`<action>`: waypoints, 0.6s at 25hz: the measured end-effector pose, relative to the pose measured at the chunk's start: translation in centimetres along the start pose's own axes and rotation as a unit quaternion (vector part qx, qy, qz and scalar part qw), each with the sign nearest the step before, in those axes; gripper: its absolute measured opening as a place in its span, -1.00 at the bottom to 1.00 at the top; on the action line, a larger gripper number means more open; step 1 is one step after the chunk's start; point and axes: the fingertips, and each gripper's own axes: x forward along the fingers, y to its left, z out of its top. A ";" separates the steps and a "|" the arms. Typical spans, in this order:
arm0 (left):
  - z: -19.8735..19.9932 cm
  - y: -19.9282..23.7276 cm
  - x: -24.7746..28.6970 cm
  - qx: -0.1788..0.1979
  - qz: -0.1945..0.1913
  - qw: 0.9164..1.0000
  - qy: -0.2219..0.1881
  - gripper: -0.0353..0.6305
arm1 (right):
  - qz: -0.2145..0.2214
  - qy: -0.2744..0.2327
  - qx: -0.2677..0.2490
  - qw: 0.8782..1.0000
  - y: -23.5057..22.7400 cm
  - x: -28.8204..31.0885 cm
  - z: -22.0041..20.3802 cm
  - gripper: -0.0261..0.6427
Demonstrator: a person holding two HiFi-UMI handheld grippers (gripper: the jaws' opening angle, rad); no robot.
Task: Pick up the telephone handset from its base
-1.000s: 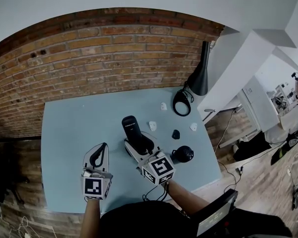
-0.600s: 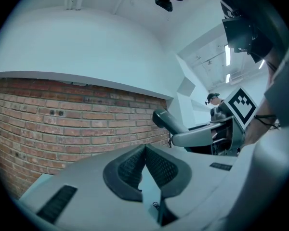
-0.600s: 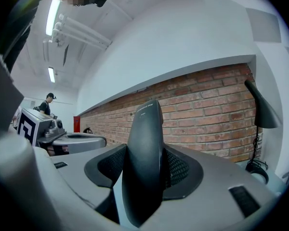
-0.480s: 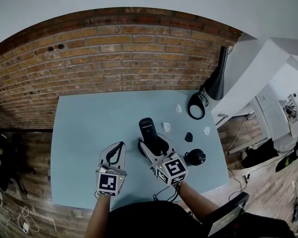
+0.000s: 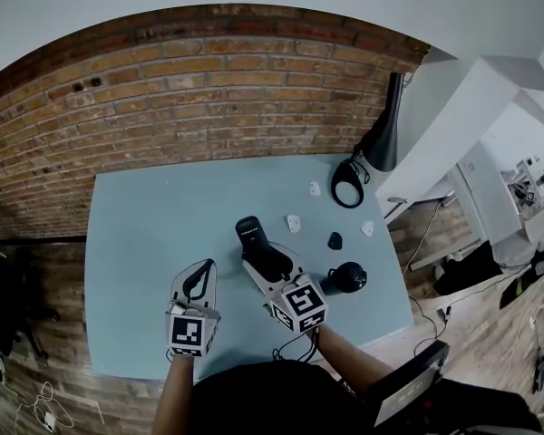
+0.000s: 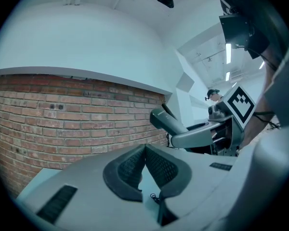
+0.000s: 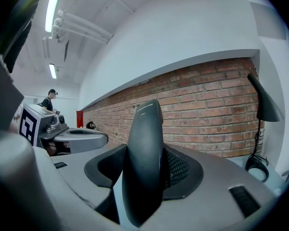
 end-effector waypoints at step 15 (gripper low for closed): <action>-2.7 -0.7 -0.3 -0.014 -0.013 0.999 0.034 -0.82 | 0.002 0.032 0.003 0.999 -0.2 -0.3 -2.9 -0.22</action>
